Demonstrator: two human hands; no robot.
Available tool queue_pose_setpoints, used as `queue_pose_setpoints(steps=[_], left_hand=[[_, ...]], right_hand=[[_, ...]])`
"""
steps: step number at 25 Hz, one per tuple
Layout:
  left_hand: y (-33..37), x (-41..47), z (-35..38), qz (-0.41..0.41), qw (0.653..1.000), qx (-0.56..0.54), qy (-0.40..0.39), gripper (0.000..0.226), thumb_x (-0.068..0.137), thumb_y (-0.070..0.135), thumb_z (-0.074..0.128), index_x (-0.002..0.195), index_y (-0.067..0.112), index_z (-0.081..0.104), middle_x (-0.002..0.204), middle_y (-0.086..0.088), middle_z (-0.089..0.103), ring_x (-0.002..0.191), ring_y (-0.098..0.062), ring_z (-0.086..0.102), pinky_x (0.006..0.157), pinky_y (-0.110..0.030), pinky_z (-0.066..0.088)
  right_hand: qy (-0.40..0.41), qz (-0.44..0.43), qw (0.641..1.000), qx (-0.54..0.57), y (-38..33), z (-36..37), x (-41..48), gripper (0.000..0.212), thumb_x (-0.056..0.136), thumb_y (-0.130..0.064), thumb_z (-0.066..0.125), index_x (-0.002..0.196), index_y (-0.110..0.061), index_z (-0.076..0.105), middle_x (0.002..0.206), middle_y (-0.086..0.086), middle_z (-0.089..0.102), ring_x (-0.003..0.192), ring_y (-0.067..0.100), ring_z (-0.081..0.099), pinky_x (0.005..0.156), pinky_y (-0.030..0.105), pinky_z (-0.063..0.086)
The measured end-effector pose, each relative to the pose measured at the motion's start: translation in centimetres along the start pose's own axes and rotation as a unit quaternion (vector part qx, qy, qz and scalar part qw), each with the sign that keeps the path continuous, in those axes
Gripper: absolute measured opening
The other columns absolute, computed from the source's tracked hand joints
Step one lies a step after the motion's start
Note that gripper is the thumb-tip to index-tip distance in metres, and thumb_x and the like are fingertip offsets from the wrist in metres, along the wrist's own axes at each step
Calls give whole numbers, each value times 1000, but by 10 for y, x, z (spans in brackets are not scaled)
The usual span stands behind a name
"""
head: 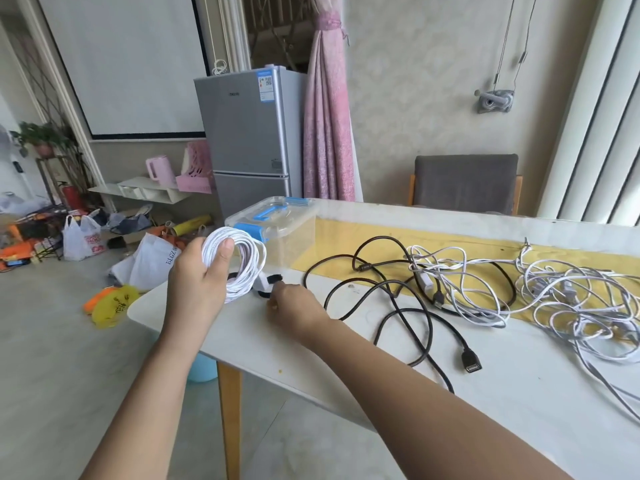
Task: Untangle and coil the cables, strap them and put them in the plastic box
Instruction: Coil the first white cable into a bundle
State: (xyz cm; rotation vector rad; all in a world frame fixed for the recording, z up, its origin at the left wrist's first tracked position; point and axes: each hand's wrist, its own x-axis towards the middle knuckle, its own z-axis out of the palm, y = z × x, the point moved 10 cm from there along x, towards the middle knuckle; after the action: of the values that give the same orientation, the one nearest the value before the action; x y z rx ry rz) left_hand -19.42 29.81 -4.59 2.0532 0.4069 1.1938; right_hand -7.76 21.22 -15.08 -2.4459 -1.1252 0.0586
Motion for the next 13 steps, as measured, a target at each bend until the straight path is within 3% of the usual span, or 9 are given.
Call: queue_pose_setpoints(steps=[3, 6, 10, 13], left_hand=[[2, -1, 2, -14, 1000, -18, -6, 29, 97, 30, 51, 84, 5, 57, 67, 2, 52, 69, -22, 51, 60, -28, 37], [15, -1, 11, -10, 998, -54, -34, 27, 96, 31, 51, 87, 8, 60, 63, 2, 52, 60, -9, 49, 58, -28, 37], [20, -9, 39, -79, 974, -191, -91, 30, 97, 30, 51, 91, 3, 64, 54, 8, 45, 48, -4, 41, 52, -23, 36], [26, -21, 73, -149, 933, -304, -125, 24, 96, 28, 52, 89, 8, 64, 54, 11, 44, 51, -5, 41, 52, -18, 36]], right_hand=[[-23, -33, 998, -52, 1, -7, -12, 20, 92, -13, 50, 98, -2, 65, 101, 17, 64, 95, 34, 58, 72, 32, 44], [14, -88, 995, -54, 0, -46, -41, 23, 95, -23, 52, 92, -3, 65, 92, 14, 66, 91, 27, 54, 70, 31, 40], [74, -119, 986, 93, 18, -116, -93, 15, 99, -25, 46, 88, -15, 52, 71, 1, 64, 63, 8, 48, 59, 23, 37], [126, -121, 966, 189, 43, -158, -121, 12, 97, -24, 51, 87, -20, 54, 62, 0, 51, 57, 12, 41, 55, 22, 35]])
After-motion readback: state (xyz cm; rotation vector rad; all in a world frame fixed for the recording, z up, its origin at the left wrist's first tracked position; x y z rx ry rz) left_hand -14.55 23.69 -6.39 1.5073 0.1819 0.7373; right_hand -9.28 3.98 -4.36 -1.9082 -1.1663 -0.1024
